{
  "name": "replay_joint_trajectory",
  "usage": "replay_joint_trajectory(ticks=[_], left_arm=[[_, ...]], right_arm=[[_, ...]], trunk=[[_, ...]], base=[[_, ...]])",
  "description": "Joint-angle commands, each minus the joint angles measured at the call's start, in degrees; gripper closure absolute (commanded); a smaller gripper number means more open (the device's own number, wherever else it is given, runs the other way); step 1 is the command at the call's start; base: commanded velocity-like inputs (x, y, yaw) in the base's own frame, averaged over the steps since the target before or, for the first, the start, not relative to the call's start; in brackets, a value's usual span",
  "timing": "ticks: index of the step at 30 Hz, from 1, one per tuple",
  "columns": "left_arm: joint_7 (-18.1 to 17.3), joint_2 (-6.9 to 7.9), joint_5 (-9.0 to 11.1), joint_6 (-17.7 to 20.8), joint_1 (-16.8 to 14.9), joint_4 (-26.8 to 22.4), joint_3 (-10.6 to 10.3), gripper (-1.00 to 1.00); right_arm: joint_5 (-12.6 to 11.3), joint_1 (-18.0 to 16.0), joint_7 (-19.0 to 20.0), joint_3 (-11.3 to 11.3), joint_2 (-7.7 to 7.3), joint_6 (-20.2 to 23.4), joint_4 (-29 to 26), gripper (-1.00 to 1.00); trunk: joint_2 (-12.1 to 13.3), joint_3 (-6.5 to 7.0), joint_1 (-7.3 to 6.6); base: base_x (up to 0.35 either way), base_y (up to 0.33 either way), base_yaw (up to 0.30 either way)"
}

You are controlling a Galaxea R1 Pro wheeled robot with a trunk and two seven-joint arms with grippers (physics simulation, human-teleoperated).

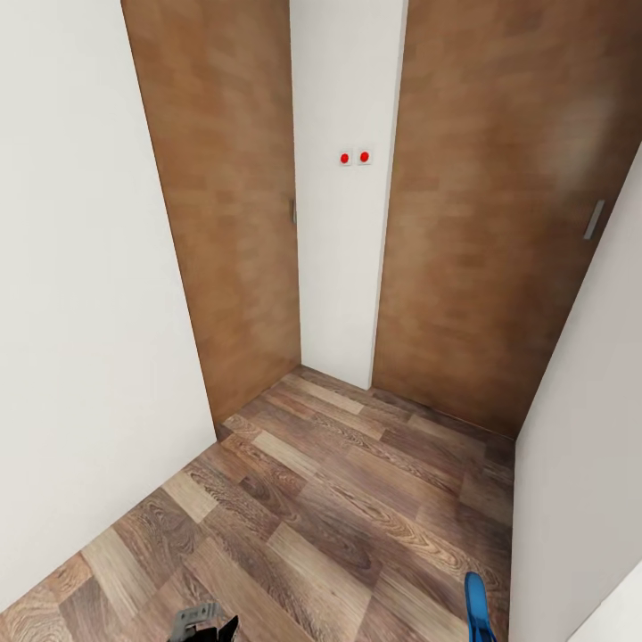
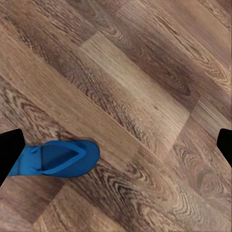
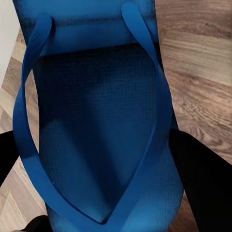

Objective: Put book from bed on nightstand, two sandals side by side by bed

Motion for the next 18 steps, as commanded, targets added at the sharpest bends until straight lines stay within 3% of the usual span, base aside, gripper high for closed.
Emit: replay_joint_trajectory(ticks=[1,3,6,9,10,12,13,14,16,17,18], left_arm=[[-0.34,0.19,0.68,0.04,-0.21,-0.57,0.45,-1.00],[0.11,0.36,2.05,0.32,-0.46,-1.83,0.99,-1.00],[3.42,0.47,5.85,2.19,-0.83,-5.89,1.55,-1.00],[10.98,0.52,13.69,12.04,-1.66,-15.33,1.76,-1.00],[12.21,0.52,14.97,13.71,-1.78,-16.54,1.77,-1.00],[17.15,0.53,20.17,18.66,-2.30,-20.16,1.80,-1.00],[19.60,0.53,22.85,20.06,-2.74,-21.25,1.82,-1.00],[20.79,0.53,24.28,20.58,-3.01,-21.63,1.82,-1.00],[24.75,0.53,30.72,21.81,-4.20,-22.54,1.82,-1.00],[25.49,0.53,32.52,22.00,-4.42,-22.66,1.82,-1.00],[26.73,0.53,36.11,22.27,-4.77,-22.85,1.82,-1.00]], right_arm=[[0.05,-0.03,0.25,-0.27,0.00,0.17,0.02,1.00],[0.05,-0.03,0.25,-0.27,0.00,0.17,0.02,1.00],[0.05,-0.03,0.25,-0.27,0.00,0.17,0.02,1.00],[0.05,-0.03,0.25,-0.28,0.00,0.17,0.01,1.00],[0.05,-0.03,0.25,-0.28,0.00,0.17,0.01,1.00],[0.05,-0.03,0.25,-0.28,0.00,0.17,0.01,1.00],[0.05,-0.03,0.25,-0.28,0.00,0.17,0.01,1.00],[0.05,-0.03,0.25,-0.28,0.00,0.17,0.01,1.00],[0.05,-0.03,0.25,-0.28,0.00,0.17,0.01,1.00],[0.05,-0.03,0.25,-0.27,0.00,0.17,0.01,1.00],[0.05,-0.03,0.25,-0.27,0.00,0.17,0.01,1.00]], trunk=[[-0.02,-0.06,-0.01],[-0.02,-0.06,-0.01],[-0.02,-0.06,-0.01],[-0.02,-0.06,-0.01],[-0.02,-0.06,-0.01],[-0.02,-0.06,-0.01],[-0.02,-0.06,-0.01],[-0.02,-0.06,-0.01],[-0.02,-0.06,-0.01],[-0.02,-0.06,-0.01],[-0.02,-0.06,-0.01]], base=[[0.000,0.000,0.000],[0.000,0.000,0.000],[0.000,0.000,0.000],[0.000,0.000,0.000],[0.000,0.000,0.000],[0.000,0.000,0.000],[0.000,0.000,0.000],[0.000,0.000,0.000],[0.000,0.000,0.000],[0.000,0.000,0.000],[0.000,0.000,0.000]])
